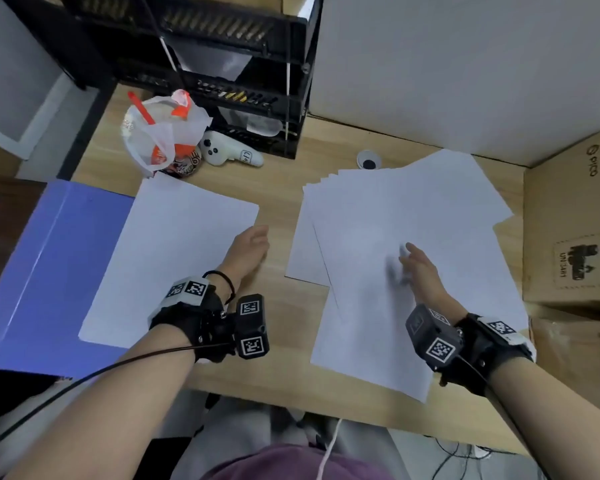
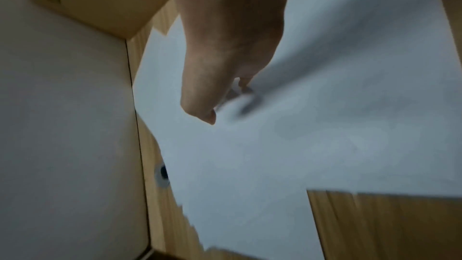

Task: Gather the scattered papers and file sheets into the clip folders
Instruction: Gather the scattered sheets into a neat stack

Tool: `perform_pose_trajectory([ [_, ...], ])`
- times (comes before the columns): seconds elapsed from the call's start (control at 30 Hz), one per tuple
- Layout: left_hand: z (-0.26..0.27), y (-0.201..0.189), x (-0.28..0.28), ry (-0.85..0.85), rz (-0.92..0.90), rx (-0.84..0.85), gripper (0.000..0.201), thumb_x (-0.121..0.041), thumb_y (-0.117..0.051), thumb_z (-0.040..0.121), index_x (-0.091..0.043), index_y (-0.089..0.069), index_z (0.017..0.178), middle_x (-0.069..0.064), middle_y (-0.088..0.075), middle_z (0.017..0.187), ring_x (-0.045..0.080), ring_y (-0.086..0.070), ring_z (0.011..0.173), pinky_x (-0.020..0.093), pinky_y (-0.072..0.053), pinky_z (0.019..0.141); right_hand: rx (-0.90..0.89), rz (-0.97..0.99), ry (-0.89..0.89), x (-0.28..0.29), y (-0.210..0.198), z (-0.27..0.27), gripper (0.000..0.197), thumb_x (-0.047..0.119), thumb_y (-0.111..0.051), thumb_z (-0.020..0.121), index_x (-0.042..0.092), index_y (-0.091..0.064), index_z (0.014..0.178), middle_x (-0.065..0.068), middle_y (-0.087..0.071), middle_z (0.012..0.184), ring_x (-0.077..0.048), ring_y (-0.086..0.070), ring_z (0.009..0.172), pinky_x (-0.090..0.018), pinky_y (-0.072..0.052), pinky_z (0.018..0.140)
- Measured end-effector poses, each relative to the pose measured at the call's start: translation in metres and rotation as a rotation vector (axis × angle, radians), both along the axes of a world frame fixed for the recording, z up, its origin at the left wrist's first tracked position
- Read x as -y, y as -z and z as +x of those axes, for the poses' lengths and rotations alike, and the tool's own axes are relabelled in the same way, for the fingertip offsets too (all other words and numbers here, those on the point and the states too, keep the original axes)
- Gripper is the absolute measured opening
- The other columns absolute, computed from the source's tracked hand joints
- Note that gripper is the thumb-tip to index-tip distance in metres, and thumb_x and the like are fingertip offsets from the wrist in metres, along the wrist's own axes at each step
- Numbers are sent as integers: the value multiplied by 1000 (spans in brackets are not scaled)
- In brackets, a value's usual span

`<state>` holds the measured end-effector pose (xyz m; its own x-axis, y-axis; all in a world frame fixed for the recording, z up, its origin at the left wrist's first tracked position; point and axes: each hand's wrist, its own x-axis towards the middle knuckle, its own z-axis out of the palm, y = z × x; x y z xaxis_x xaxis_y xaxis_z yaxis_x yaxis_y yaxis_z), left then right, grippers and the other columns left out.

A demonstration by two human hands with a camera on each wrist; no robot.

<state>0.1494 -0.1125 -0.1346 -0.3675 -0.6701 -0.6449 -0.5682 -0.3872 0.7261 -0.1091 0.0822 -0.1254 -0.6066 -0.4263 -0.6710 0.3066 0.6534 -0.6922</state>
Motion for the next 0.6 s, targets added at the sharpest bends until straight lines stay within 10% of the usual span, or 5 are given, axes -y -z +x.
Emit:
perform_pose_trajectory([
  [0.1,-22,0,-6,31,29,7,43,-16,-46,95,-17,-48,138,-5,-48,135,14,-47,125,34,-38,109,1,114,-162,-26,6,-7,49,13,-45,100,18,-38,148,3,-30,154,-20,-39,129,-33,-34,101],
  [0.23,-41,6,-10,28,79,51,10,-26,-56,80,-31,-54,89,-4,-52,100,16,-50,94,32,-40,88,29,113,-414,-26,2,17,46,16,-43,102,23,-39,148,4,-3,164,-16,-5,151,-38,-15,121],
  [0.37,-57,11,-9,-19,99,141,66,-39,-69,77,-16,-42,133,-2,-51,127,21,-53,115,40,-47,97,-20,131,-653,-20,-4,26,44,9,-42,101,16,-44,144,-2,-11,163,-17,-6,151,-31,-13,117],
  [0.5,-64,21,-13,-95,58,202,87,-43,-76,56,-7,-47,129,13,-59,127,32,-60,112,46,-52,92,-74,72,-358,-29,-4,-6,33,6,-51,96,23,-58,124,-9,-48,146,-20,-46,129,-29,-38,102],
  [0.6,-70,14,-17,-120,-62,274,73,-26,-73,75,-7,-41,139,11,-48,139,29,-50,124,36,-45,98,-170,128,-165,-36,2,-37,42,8,-56,94,14,-51,135,-14,-48,143,-27,-47,129,-40,-40,106],
])
